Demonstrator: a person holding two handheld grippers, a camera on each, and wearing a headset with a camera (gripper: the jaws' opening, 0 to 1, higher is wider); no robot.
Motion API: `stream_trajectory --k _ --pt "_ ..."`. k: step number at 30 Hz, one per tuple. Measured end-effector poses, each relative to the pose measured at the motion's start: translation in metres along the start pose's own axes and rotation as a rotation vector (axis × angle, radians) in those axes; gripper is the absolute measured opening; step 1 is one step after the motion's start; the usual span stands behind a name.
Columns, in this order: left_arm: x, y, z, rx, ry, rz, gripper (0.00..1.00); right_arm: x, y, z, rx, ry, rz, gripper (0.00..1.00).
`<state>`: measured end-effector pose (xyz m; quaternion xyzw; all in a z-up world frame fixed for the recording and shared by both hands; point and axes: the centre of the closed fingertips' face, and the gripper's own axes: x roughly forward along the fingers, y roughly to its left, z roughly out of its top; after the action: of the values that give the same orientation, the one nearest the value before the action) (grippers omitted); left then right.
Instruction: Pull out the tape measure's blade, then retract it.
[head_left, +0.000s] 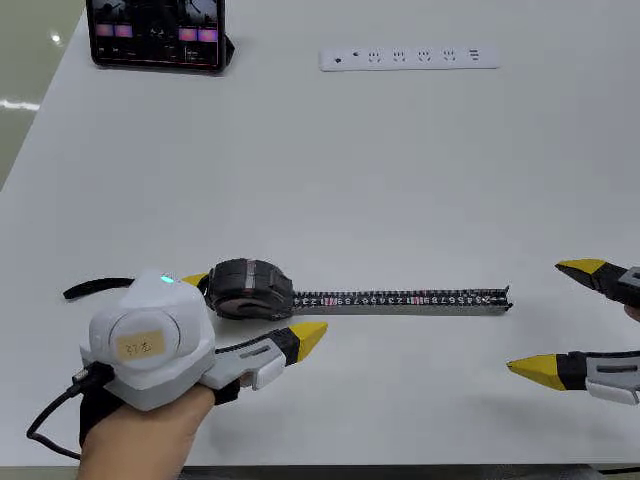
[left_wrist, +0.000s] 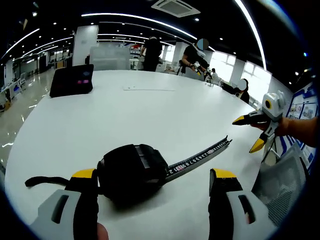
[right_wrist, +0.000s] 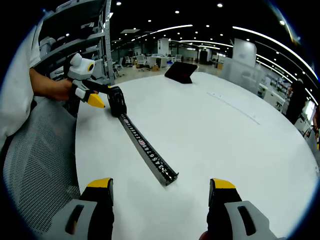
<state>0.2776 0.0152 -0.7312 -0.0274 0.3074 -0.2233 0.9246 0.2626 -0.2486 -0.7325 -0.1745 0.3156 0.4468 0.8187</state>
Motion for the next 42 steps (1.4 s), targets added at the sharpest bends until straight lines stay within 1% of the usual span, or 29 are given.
stream_trajectory --k 3,4,6,10,12,16,18,22,23,25,27,28,33,36,42 --pt "0.002 0.001 0.000 0.006 0.004 0.024 0.88 0.003 -0.003 0.000 -0.013 0.007 0.010 0.73" --pt "0.003 0.000 -0.001 0.011 0.005 0.025 0.89 0.004 -0.004 0.000 -0.018 0.010 0.017 0.71" --pt "0.003 0.002 -0.001 0.001 -0.006 0.037 0.88 0.006 -0.004 0.000 -0.033 0.017 0.041 0.65" --pt "0.007 0.004 -0.002 -0.005 -0.004 0.061 0.86 0.009 -0.007 -0.001 -0.056 0.029 0.071 0.56" --pt "0.007 0.008 -0.002 -0.013 -0.006 0.083 0.84 0.009 -0.009 -0.001 -0.065 0.034 0.077 0.53" --pt "0.010 0.012 -0.002 -0.027 -0.003 0.089 0.81 0.012 -0.011 -0.002 -0.095 0.047 0.099 0.47" --pt "0.010 0.014 -0.002 -0.046 -0.008 0.098 0.79 0.014 -0.012 -0.003 -0.109 0.056 0.109 0.46" --pt "0.012 0.016 -0.002 -0.061 -0.011 0.112 0.77 0.017 -0.014 -0.005 -0.129 0.075 0.125 0.43" --pt "0.013 0.018 -0.002 -0.077 -0.014 0.117 0.76 0.017 -0.015 -0.005 -0.128 0.077 0.128 0.43" --pt "0.013 0.020 -0.001 -0.103 -0.016 0.136 0.74 0.018 -0.016 -0.004 -0.128 0.079 0.130 0.44" --pt "0.014 0.022 -0.001 -0.100 -0.016 0.148 0.72 0.019 -0.017 -0.003 -0.135 0.078 0.127 0.43" --pt "0.014 0.022 -0.001 -0.115 -0.019 0.153 0.72 0.019 -0.018 -0.003 -0.143 0.079 0.126 0.42" --pt "0.016 0.025 -0.003 -0.115 -0.012 0.175 0.70 0.024 -0.020 -0.005 -0.165 0.089 0.137 0.39" --pt "0.018 0.027 -0.004 -0.133 -0.010 0.180 0.69 0.026 -0.019 -0.005 -0.181 0.094 0.149 0.37" --pt "0.019 0.029 -0.006 -0.126 -0.002 0.195 0.65 0.030 -0.017 -0.006 -0.199 0.106 0.172 0.34"
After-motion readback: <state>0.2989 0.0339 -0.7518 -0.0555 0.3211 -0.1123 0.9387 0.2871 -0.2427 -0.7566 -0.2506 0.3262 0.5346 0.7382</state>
